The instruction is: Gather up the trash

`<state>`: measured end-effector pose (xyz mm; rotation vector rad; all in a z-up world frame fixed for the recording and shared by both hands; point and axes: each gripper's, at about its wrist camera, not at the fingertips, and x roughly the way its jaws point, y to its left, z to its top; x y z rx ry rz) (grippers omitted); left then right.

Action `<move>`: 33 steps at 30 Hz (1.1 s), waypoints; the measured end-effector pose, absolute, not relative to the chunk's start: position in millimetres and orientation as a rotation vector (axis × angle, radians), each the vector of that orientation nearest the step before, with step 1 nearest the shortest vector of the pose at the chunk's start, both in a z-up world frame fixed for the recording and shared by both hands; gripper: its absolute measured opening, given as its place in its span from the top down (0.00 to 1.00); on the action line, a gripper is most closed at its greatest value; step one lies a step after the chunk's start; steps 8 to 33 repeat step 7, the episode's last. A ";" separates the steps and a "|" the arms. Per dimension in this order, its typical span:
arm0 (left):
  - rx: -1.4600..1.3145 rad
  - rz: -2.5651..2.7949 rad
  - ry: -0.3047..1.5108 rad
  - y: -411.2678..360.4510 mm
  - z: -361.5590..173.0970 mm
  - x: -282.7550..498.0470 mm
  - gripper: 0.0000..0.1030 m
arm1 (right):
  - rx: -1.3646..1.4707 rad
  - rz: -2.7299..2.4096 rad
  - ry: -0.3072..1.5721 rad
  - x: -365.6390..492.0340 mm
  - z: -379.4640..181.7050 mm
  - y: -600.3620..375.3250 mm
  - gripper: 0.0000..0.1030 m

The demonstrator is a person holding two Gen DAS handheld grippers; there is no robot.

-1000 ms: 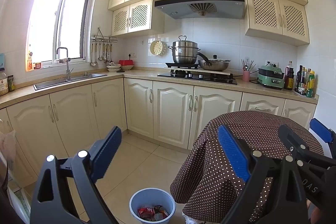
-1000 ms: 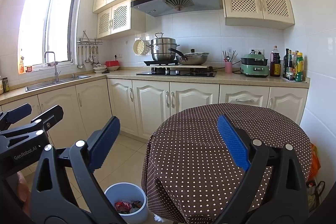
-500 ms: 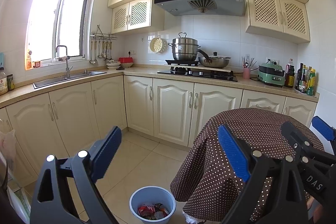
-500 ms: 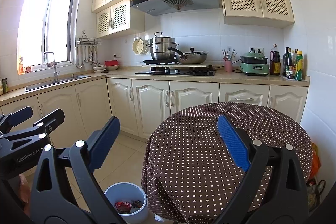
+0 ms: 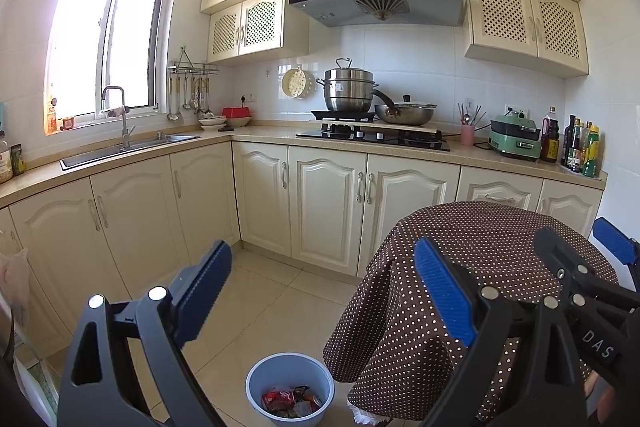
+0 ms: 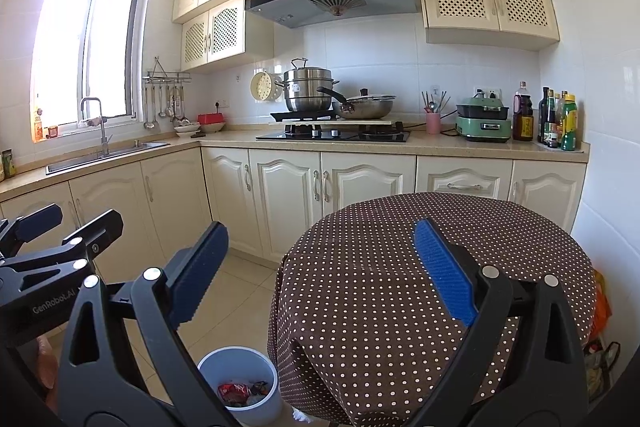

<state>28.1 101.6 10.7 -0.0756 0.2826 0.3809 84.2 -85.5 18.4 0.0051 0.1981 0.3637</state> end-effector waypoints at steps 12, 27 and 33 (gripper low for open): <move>-0.078 0.375 0.313 99.9 0.8 41.1 0.11 | 0.005 0.343 0.220 93.9 11.9 -88.3 0.10; -0.078 0.375 0.313 99.9 0.8 41.1 0.11 | 0.005 0.343 0.220 93.9 11.9 -88.3 0.10; -0.078 0.375 0.313 99.9 0.8 41.1 0.11 | 0.005 0.343 0.220 93.9 11.9 -88.3 0.10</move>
